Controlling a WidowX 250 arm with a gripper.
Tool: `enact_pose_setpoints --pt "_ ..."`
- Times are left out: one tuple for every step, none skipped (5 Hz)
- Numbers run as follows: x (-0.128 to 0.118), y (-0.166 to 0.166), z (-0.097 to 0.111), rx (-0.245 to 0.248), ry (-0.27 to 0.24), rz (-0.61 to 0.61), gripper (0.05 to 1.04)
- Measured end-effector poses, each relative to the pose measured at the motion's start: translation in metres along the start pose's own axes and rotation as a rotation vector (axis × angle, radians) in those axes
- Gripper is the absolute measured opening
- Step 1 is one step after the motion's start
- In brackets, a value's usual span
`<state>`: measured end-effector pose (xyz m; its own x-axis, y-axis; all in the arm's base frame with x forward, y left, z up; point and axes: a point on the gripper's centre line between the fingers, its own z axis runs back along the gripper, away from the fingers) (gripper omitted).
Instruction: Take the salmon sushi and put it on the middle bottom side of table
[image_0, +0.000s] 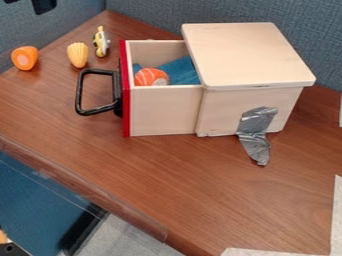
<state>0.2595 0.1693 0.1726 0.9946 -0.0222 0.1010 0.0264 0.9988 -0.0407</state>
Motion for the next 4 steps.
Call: enact_pose_setpoints --pt "-0.001 -0.001 -0.010 -0.018 0.023 0.005 1.000" --pt "0.008 -0.024 -0.027 -0.029 0.032 -0.050 1.000" --pt "0.016 -0.044 -0.031 -0.004 0.007 -0.101 1.000" --pt "0.026 -0.070 -0.034 0.001 -0.031 -0.155 1.000"
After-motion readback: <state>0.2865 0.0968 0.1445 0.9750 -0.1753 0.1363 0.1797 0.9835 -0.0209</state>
